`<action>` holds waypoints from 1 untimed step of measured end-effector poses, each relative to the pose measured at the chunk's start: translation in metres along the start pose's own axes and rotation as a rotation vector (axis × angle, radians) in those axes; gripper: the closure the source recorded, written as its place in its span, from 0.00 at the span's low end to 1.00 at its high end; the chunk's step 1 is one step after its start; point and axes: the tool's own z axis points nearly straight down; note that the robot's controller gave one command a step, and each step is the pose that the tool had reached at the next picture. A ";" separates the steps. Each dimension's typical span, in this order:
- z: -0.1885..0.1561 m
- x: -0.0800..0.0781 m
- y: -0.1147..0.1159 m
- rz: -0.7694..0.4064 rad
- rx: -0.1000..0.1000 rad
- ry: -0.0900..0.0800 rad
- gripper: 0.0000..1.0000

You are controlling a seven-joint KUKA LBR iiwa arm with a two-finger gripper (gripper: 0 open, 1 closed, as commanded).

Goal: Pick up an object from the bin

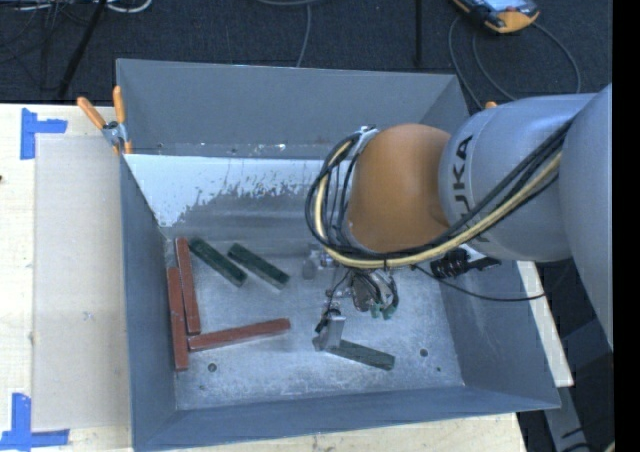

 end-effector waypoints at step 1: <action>0.038 -0.051 0.014 0.030 -0.007 -0.015 0.00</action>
Offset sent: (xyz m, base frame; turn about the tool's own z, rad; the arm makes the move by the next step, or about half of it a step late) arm 0.0562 0.0498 -0.0195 0.0818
